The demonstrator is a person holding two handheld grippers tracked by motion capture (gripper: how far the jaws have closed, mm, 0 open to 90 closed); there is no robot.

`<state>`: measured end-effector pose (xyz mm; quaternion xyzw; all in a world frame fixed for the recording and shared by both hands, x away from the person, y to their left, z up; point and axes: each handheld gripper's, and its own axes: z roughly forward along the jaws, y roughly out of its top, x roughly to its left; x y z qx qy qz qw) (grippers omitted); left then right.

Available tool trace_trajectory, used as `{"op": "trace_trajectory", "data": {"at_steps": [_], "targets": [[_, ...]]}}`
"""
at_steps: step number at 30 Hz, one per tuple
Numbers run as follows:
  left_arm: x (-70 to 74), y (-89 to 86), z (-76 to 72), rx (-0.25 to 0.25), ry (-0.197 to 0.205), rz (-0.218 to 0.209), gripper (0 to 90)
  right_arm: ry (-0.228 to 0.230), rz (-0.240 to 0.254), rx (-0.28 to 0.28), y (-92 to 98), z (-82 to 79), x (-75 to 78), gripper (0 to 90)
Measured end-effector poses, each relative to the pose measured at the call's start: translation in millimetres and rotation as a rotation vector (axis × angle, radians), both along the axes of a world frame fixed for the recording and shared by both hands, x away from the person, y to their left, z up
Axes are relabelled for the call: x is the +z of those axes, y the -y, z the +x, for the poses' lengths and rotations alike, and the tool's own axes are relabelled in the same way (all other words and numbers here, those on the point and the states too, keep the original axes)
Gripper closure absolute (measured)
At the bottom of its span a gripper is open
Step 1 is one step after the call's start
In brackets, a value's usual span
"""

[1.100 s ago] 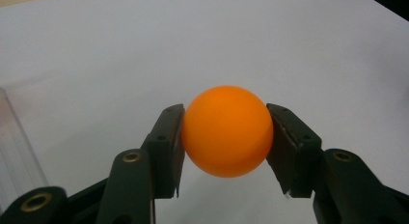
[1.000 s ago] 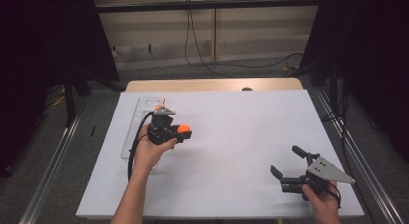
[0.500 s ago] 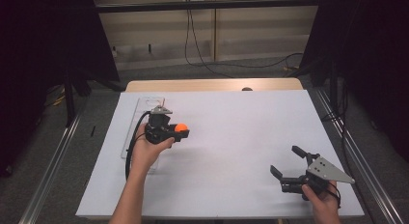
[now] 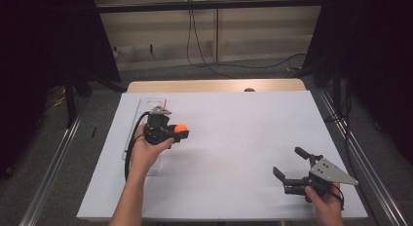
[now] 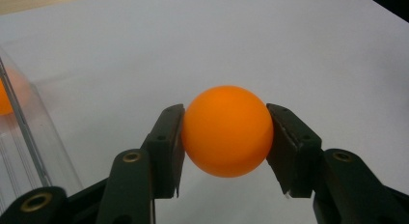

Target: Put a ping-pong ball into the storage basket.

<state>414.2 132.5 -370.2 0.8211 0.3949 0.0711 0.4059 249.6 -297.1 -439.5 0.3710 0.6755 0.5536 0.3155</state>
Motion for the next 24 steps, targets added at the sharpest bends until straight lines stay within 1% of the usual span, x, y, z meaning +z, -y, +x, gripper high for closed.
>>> {"op": "trace_trajectory", "data": {"at_steps": [1, 5, 10, 13, 16, 17, 24], "targets": [[0.3, -0.6, 0.2, -0.004, -0.001, 0.001, 50.9, 0.000, 0.001, -0.001, -0.1, -0.1, 0.0, 0.6], [0.9, -1.7, -0.2, 0.008, 0.003, -0.004, 50.9, 0.000, 0.001, -0.001, 0.1, -0.1, 0.1, 0.6], [1.9, -4.8, 0.3, 0.012, 0.004, 0.004, 51.0, 0.000, 0.000, -0.001, 0.0, -0.1, 0.2, 0.6], [2.5, -6.2, 0.1, 0.020, 0.003, -0.003, 50.9, 0.000, 0.001, -0.001, 0.1, -0.1, 0.2, 0.6], [3.0, -7.7, 0.5, 0.016, 0.004, 0.003, 50.9, 0.000, 0.001, -0.001, 0.0, -0.1, 0.2, 0.6], [3.0, -7.7, 0.3, 0.022, 0.003, -0.002, 50.9, 0.000, 0.000, -0.001, 0.1, -0.1, 0.2, 0.6], [4.2, -11.3, 0.4, 0.027, 0.004, -0.001, 50.9, 0.000, 0.001, -0.001, 0.2, -0.2, 0.2, 0.6]]}}
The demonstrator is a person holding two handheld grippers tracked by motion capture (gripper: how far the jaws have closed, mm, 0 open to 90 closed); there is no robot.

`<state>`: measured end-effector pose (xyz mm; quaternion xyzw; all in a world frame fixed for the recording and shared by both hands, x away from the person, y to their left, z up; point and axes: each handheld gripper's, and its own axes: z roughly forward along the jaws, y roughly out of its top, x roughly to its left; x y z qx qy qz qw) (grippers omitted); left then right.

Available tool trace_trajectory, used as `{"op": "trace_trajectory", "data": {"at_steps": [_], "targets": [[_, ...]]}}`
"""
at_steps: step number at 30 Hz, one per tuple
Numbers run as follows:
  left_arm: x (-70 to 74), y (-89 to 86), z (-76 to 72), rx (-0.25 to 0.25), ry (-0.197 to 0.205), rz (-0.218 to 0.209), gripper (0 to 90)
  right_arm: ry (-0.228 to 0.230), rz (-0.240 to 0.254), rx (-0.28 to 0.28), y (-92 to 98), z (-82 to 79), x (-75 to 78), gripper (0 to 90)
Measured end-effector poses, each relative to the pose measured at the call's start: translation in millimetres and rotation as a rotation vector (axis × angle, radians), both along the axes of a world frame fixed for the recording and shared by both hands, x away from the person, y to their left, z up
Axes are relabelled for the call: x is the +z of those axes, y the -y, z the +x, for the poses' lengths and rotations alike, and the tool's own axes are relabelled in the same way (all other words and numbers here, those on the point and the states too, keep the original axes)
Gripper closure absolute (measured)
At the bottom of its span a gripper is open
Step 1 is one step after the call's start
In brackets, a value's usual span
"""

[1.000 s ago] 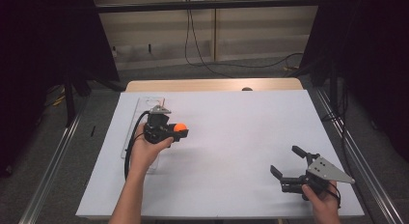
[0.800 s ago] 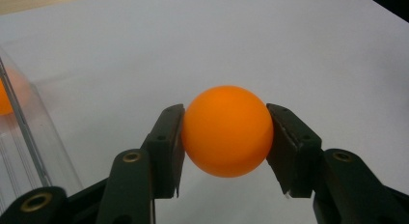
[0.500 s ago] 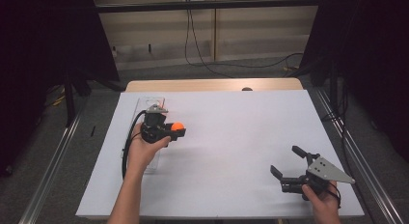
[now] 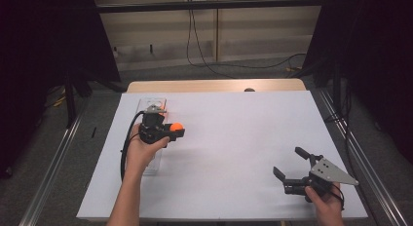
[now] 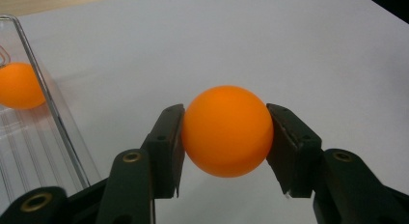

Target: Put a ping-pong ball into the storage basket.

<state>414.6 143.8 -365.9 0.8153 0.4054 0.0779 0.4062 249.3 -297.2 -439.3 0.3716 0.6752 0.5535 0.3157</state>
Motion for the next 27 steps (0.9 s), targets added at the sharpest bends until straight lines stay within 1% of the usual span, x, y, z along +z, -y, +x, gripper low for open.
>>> {"op": "trace_trajectory", "data": {"at_steps": [1, 4, 7, 9, 11, 12, 13, 17, 19, 27], "targets": [[0.4, -1.0, 0.3, -0.001, 0.002, 0.004, 50.9, 0.000, 0.000, 0.000, 0.0, 0.0, 0.0, 0.6], [0.6, -2.2, 0.1, 0.010, 0.001, -0.003, 51.0, 0.002, -0.002, 0.000, -0.1, 0.1, 0.0, 0.6], [1.1, -4.2, 0.6, 0.005, 0.002, 0.007, 50.9, 0.003, -0.002, 0.000, -0.2, 0.1, 0.1, 0.6], [1.1, -4.4, 0.3, 0.014, 0.000, 0.001, 50.9, 0.003, -0.003, 0.000, -0.2, 0.0, 0.1, 0.6], [1.5, -5.8, 0.7, 0.008, 0.001, 0.002, 50.9, 0.003, -0.001, 0.000, -0.2, 0.0, 0.2, 0.6], [1.8, -6.0, 0.5, 0.014, 0.000, -0.005, 50.9, 0.002, 0.000, -0.001, 0.0, -0.1, 0.2, 0.6], [1.8, -6.3, 0.3, 0.021, 0.003, -0.003, 51.0, 0.001, 0.000, 0.000, 0.0, -0.1, 0.1, 0.6], [2.7, -8.6, 0.2, 0.019, 0.002, 0.003, 51.0, 0.003, -0.001, 0.000, 0.0, 0.0, 0.2, 0.5], [2.6, -9.0, 0.2, 0.027, 0.004, -0.002, 50.9, 0.003, -0.001, 0.000, -0.2, 0.0, 0.2, 0.5], [3.5, -13.3, 0.8, 0.026, 0.002, 0.006, 50.9, 0.004, 0.001, -0.001, -0.5, -0.1, 0.3, 0.5]]}}
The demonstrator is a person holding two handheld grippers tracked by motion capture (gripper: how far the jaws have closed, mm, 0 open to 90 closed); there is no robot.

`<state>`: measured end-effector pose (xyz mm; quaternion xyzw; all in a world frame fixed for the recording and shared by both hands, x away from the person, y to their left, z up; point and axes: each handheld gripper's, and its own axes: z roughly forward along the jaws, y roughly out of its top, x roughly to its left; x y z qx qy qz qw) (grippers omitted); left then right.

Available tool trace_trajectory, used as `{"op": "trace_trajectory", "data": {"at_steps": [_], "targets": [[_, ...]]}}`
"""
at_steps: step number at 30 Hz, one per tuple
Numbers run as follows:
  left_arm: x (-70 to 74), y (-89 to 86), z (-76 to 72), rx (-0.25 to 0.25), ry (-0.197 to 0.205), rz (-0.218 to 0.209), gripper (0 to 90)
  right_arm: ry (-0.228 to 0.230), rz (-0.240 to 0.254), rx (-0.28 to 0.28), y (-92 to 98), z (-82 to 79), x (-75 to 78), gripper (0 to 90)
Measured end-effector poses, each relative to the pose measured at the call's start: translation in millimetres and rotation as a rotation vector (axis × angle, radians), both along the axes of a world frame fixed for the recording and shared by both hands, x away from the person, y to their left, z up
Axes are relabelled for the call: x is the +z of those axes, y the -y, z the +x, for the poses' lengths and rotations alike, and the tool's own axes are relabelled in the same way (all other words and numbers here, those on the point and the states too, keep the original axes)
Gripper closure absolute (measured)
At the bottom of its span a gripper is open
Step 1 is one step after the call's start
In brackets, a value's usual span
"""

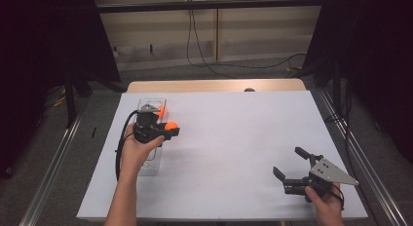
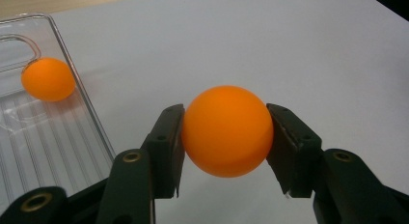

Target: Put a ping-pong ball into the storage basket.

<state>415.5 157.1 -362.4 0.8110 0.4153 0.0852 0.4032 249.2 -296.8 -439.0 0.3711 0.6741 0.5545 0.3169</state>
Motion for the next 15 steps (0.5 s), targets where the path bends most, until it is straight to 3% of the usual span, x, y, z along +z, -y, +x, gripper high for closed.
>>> {"op": "trace_trajectory", "data": {"at_steps": [15], "targets": [[1.5, -6.8, 0.1, 0.018, 0.005, -0.003, 51.0, -0.001, -0.003, 0.002, -0.2, -0.1, -0.1, 0.5]]}}
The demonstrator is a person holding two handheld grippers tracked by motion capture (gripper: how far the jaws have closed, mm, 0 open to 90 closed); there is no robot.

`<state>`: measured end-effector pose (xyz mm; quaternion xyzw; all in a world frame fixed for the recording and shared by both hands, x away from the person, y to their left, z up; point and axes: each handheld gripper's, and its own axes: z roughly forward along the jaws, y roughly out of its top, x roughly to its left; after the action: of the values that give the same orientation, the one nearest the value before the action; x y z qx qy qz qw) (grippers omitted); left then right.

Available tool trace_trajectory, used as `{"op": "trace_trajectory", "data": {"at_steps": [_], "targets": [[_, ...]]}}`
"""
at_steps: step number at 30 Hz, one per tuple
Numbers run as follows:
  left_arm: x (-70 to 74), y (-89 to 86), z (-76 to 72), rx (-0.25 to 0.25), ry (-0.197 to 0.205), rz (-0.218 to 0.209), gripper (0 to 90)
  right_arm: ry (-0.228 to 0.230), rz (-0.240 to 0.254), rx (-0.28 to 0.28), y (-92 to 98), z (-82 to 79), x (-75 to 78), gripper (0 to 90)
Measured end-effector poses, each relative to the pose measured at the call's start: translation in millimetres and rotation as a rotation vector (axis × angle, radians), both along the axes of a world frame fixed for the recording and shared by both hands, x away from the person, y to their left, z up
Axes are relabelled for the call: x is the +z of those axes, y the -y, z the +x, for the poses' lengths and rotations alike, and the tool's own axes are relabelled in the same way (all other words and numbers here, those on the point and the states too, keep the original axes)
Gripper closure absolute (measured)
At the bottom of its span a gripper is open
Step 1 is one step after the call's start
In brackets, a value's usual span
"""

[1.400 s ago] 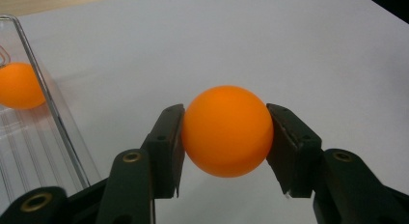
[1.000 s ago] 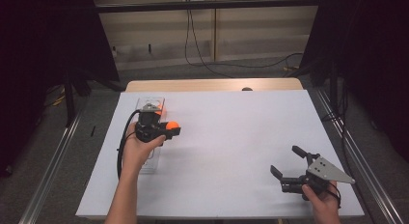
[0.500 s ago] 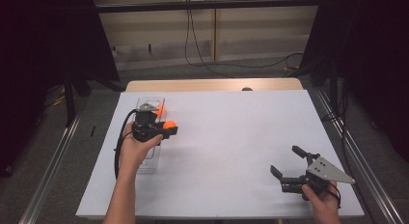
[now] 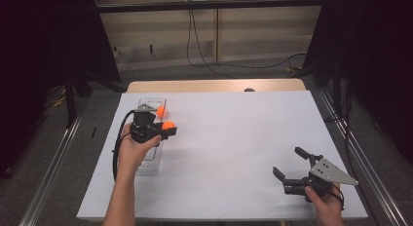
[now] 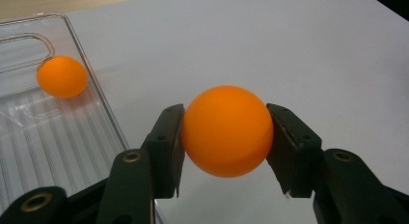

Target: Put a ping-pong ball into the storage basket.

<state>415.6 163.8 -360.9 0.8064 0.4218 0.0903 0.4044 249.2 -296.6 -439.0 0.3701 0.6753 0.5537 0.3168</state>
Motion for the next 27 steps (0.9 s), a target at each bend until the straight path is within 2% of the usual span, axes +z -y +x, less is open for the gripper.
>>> {"op": "trace_trajectory", "data": {"at_steps": [27], "targets": [[1.9, -11.0, 0.7, 0.019, 0.006, -0.001, 50.9, -0.002, -0.001, 0.000, 0.0, 0.2, -0.2, 0.5]]}}
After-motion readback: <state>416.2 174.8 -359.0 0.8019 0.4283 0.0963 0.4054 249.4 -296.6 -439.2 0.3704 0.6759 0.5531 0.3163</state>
